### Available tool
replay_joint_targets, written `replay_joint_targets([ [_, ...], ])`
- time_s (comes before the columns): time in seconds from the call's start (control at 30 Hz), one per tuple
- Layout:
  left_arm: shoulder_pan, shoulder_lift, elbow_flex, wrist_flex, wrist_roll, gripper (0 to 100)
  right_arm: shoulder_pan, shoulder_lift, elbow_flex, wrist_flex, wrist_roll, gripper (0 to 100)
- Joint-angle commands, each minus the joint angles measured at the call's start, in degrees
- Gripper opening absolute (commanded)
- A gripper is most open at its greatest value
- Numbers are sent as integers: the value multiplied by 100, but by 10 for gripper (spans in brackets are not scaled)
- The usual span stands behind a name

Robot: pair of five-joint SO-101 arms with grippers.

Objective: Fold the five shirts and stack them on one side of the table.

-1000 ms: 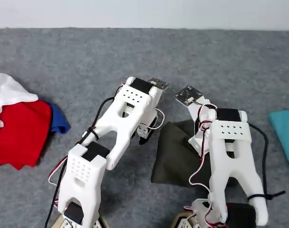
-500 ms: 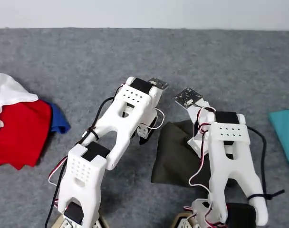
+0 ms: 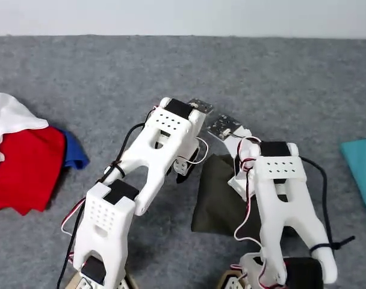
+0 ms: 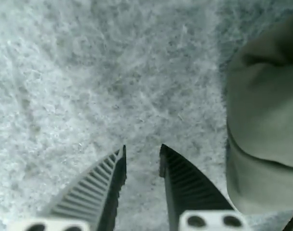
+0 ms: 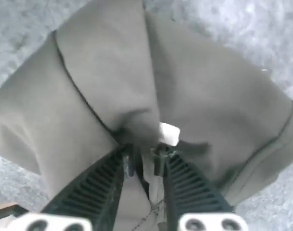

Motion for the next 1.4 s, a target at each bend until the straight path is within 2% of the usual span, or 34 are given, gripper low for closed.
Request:
replay_joint_targets([
  [0.0,-35,-369,4,114,44,108,224,4,-26,-189,-35,104],
  [0.17,-35,-369,4,114,44,108,215,13,-18,-233,-9,100],
  [0.33,-35,-369,4,114,44,108,224,-31,-18,-338,-26,6],
  [0.83,-35,-369,4,114,44,108,259,-57,-185,-224,-9,13],
  [1.37,-35,-369,4,114,44,108,251,-57,-1705,611,-18,13],
])
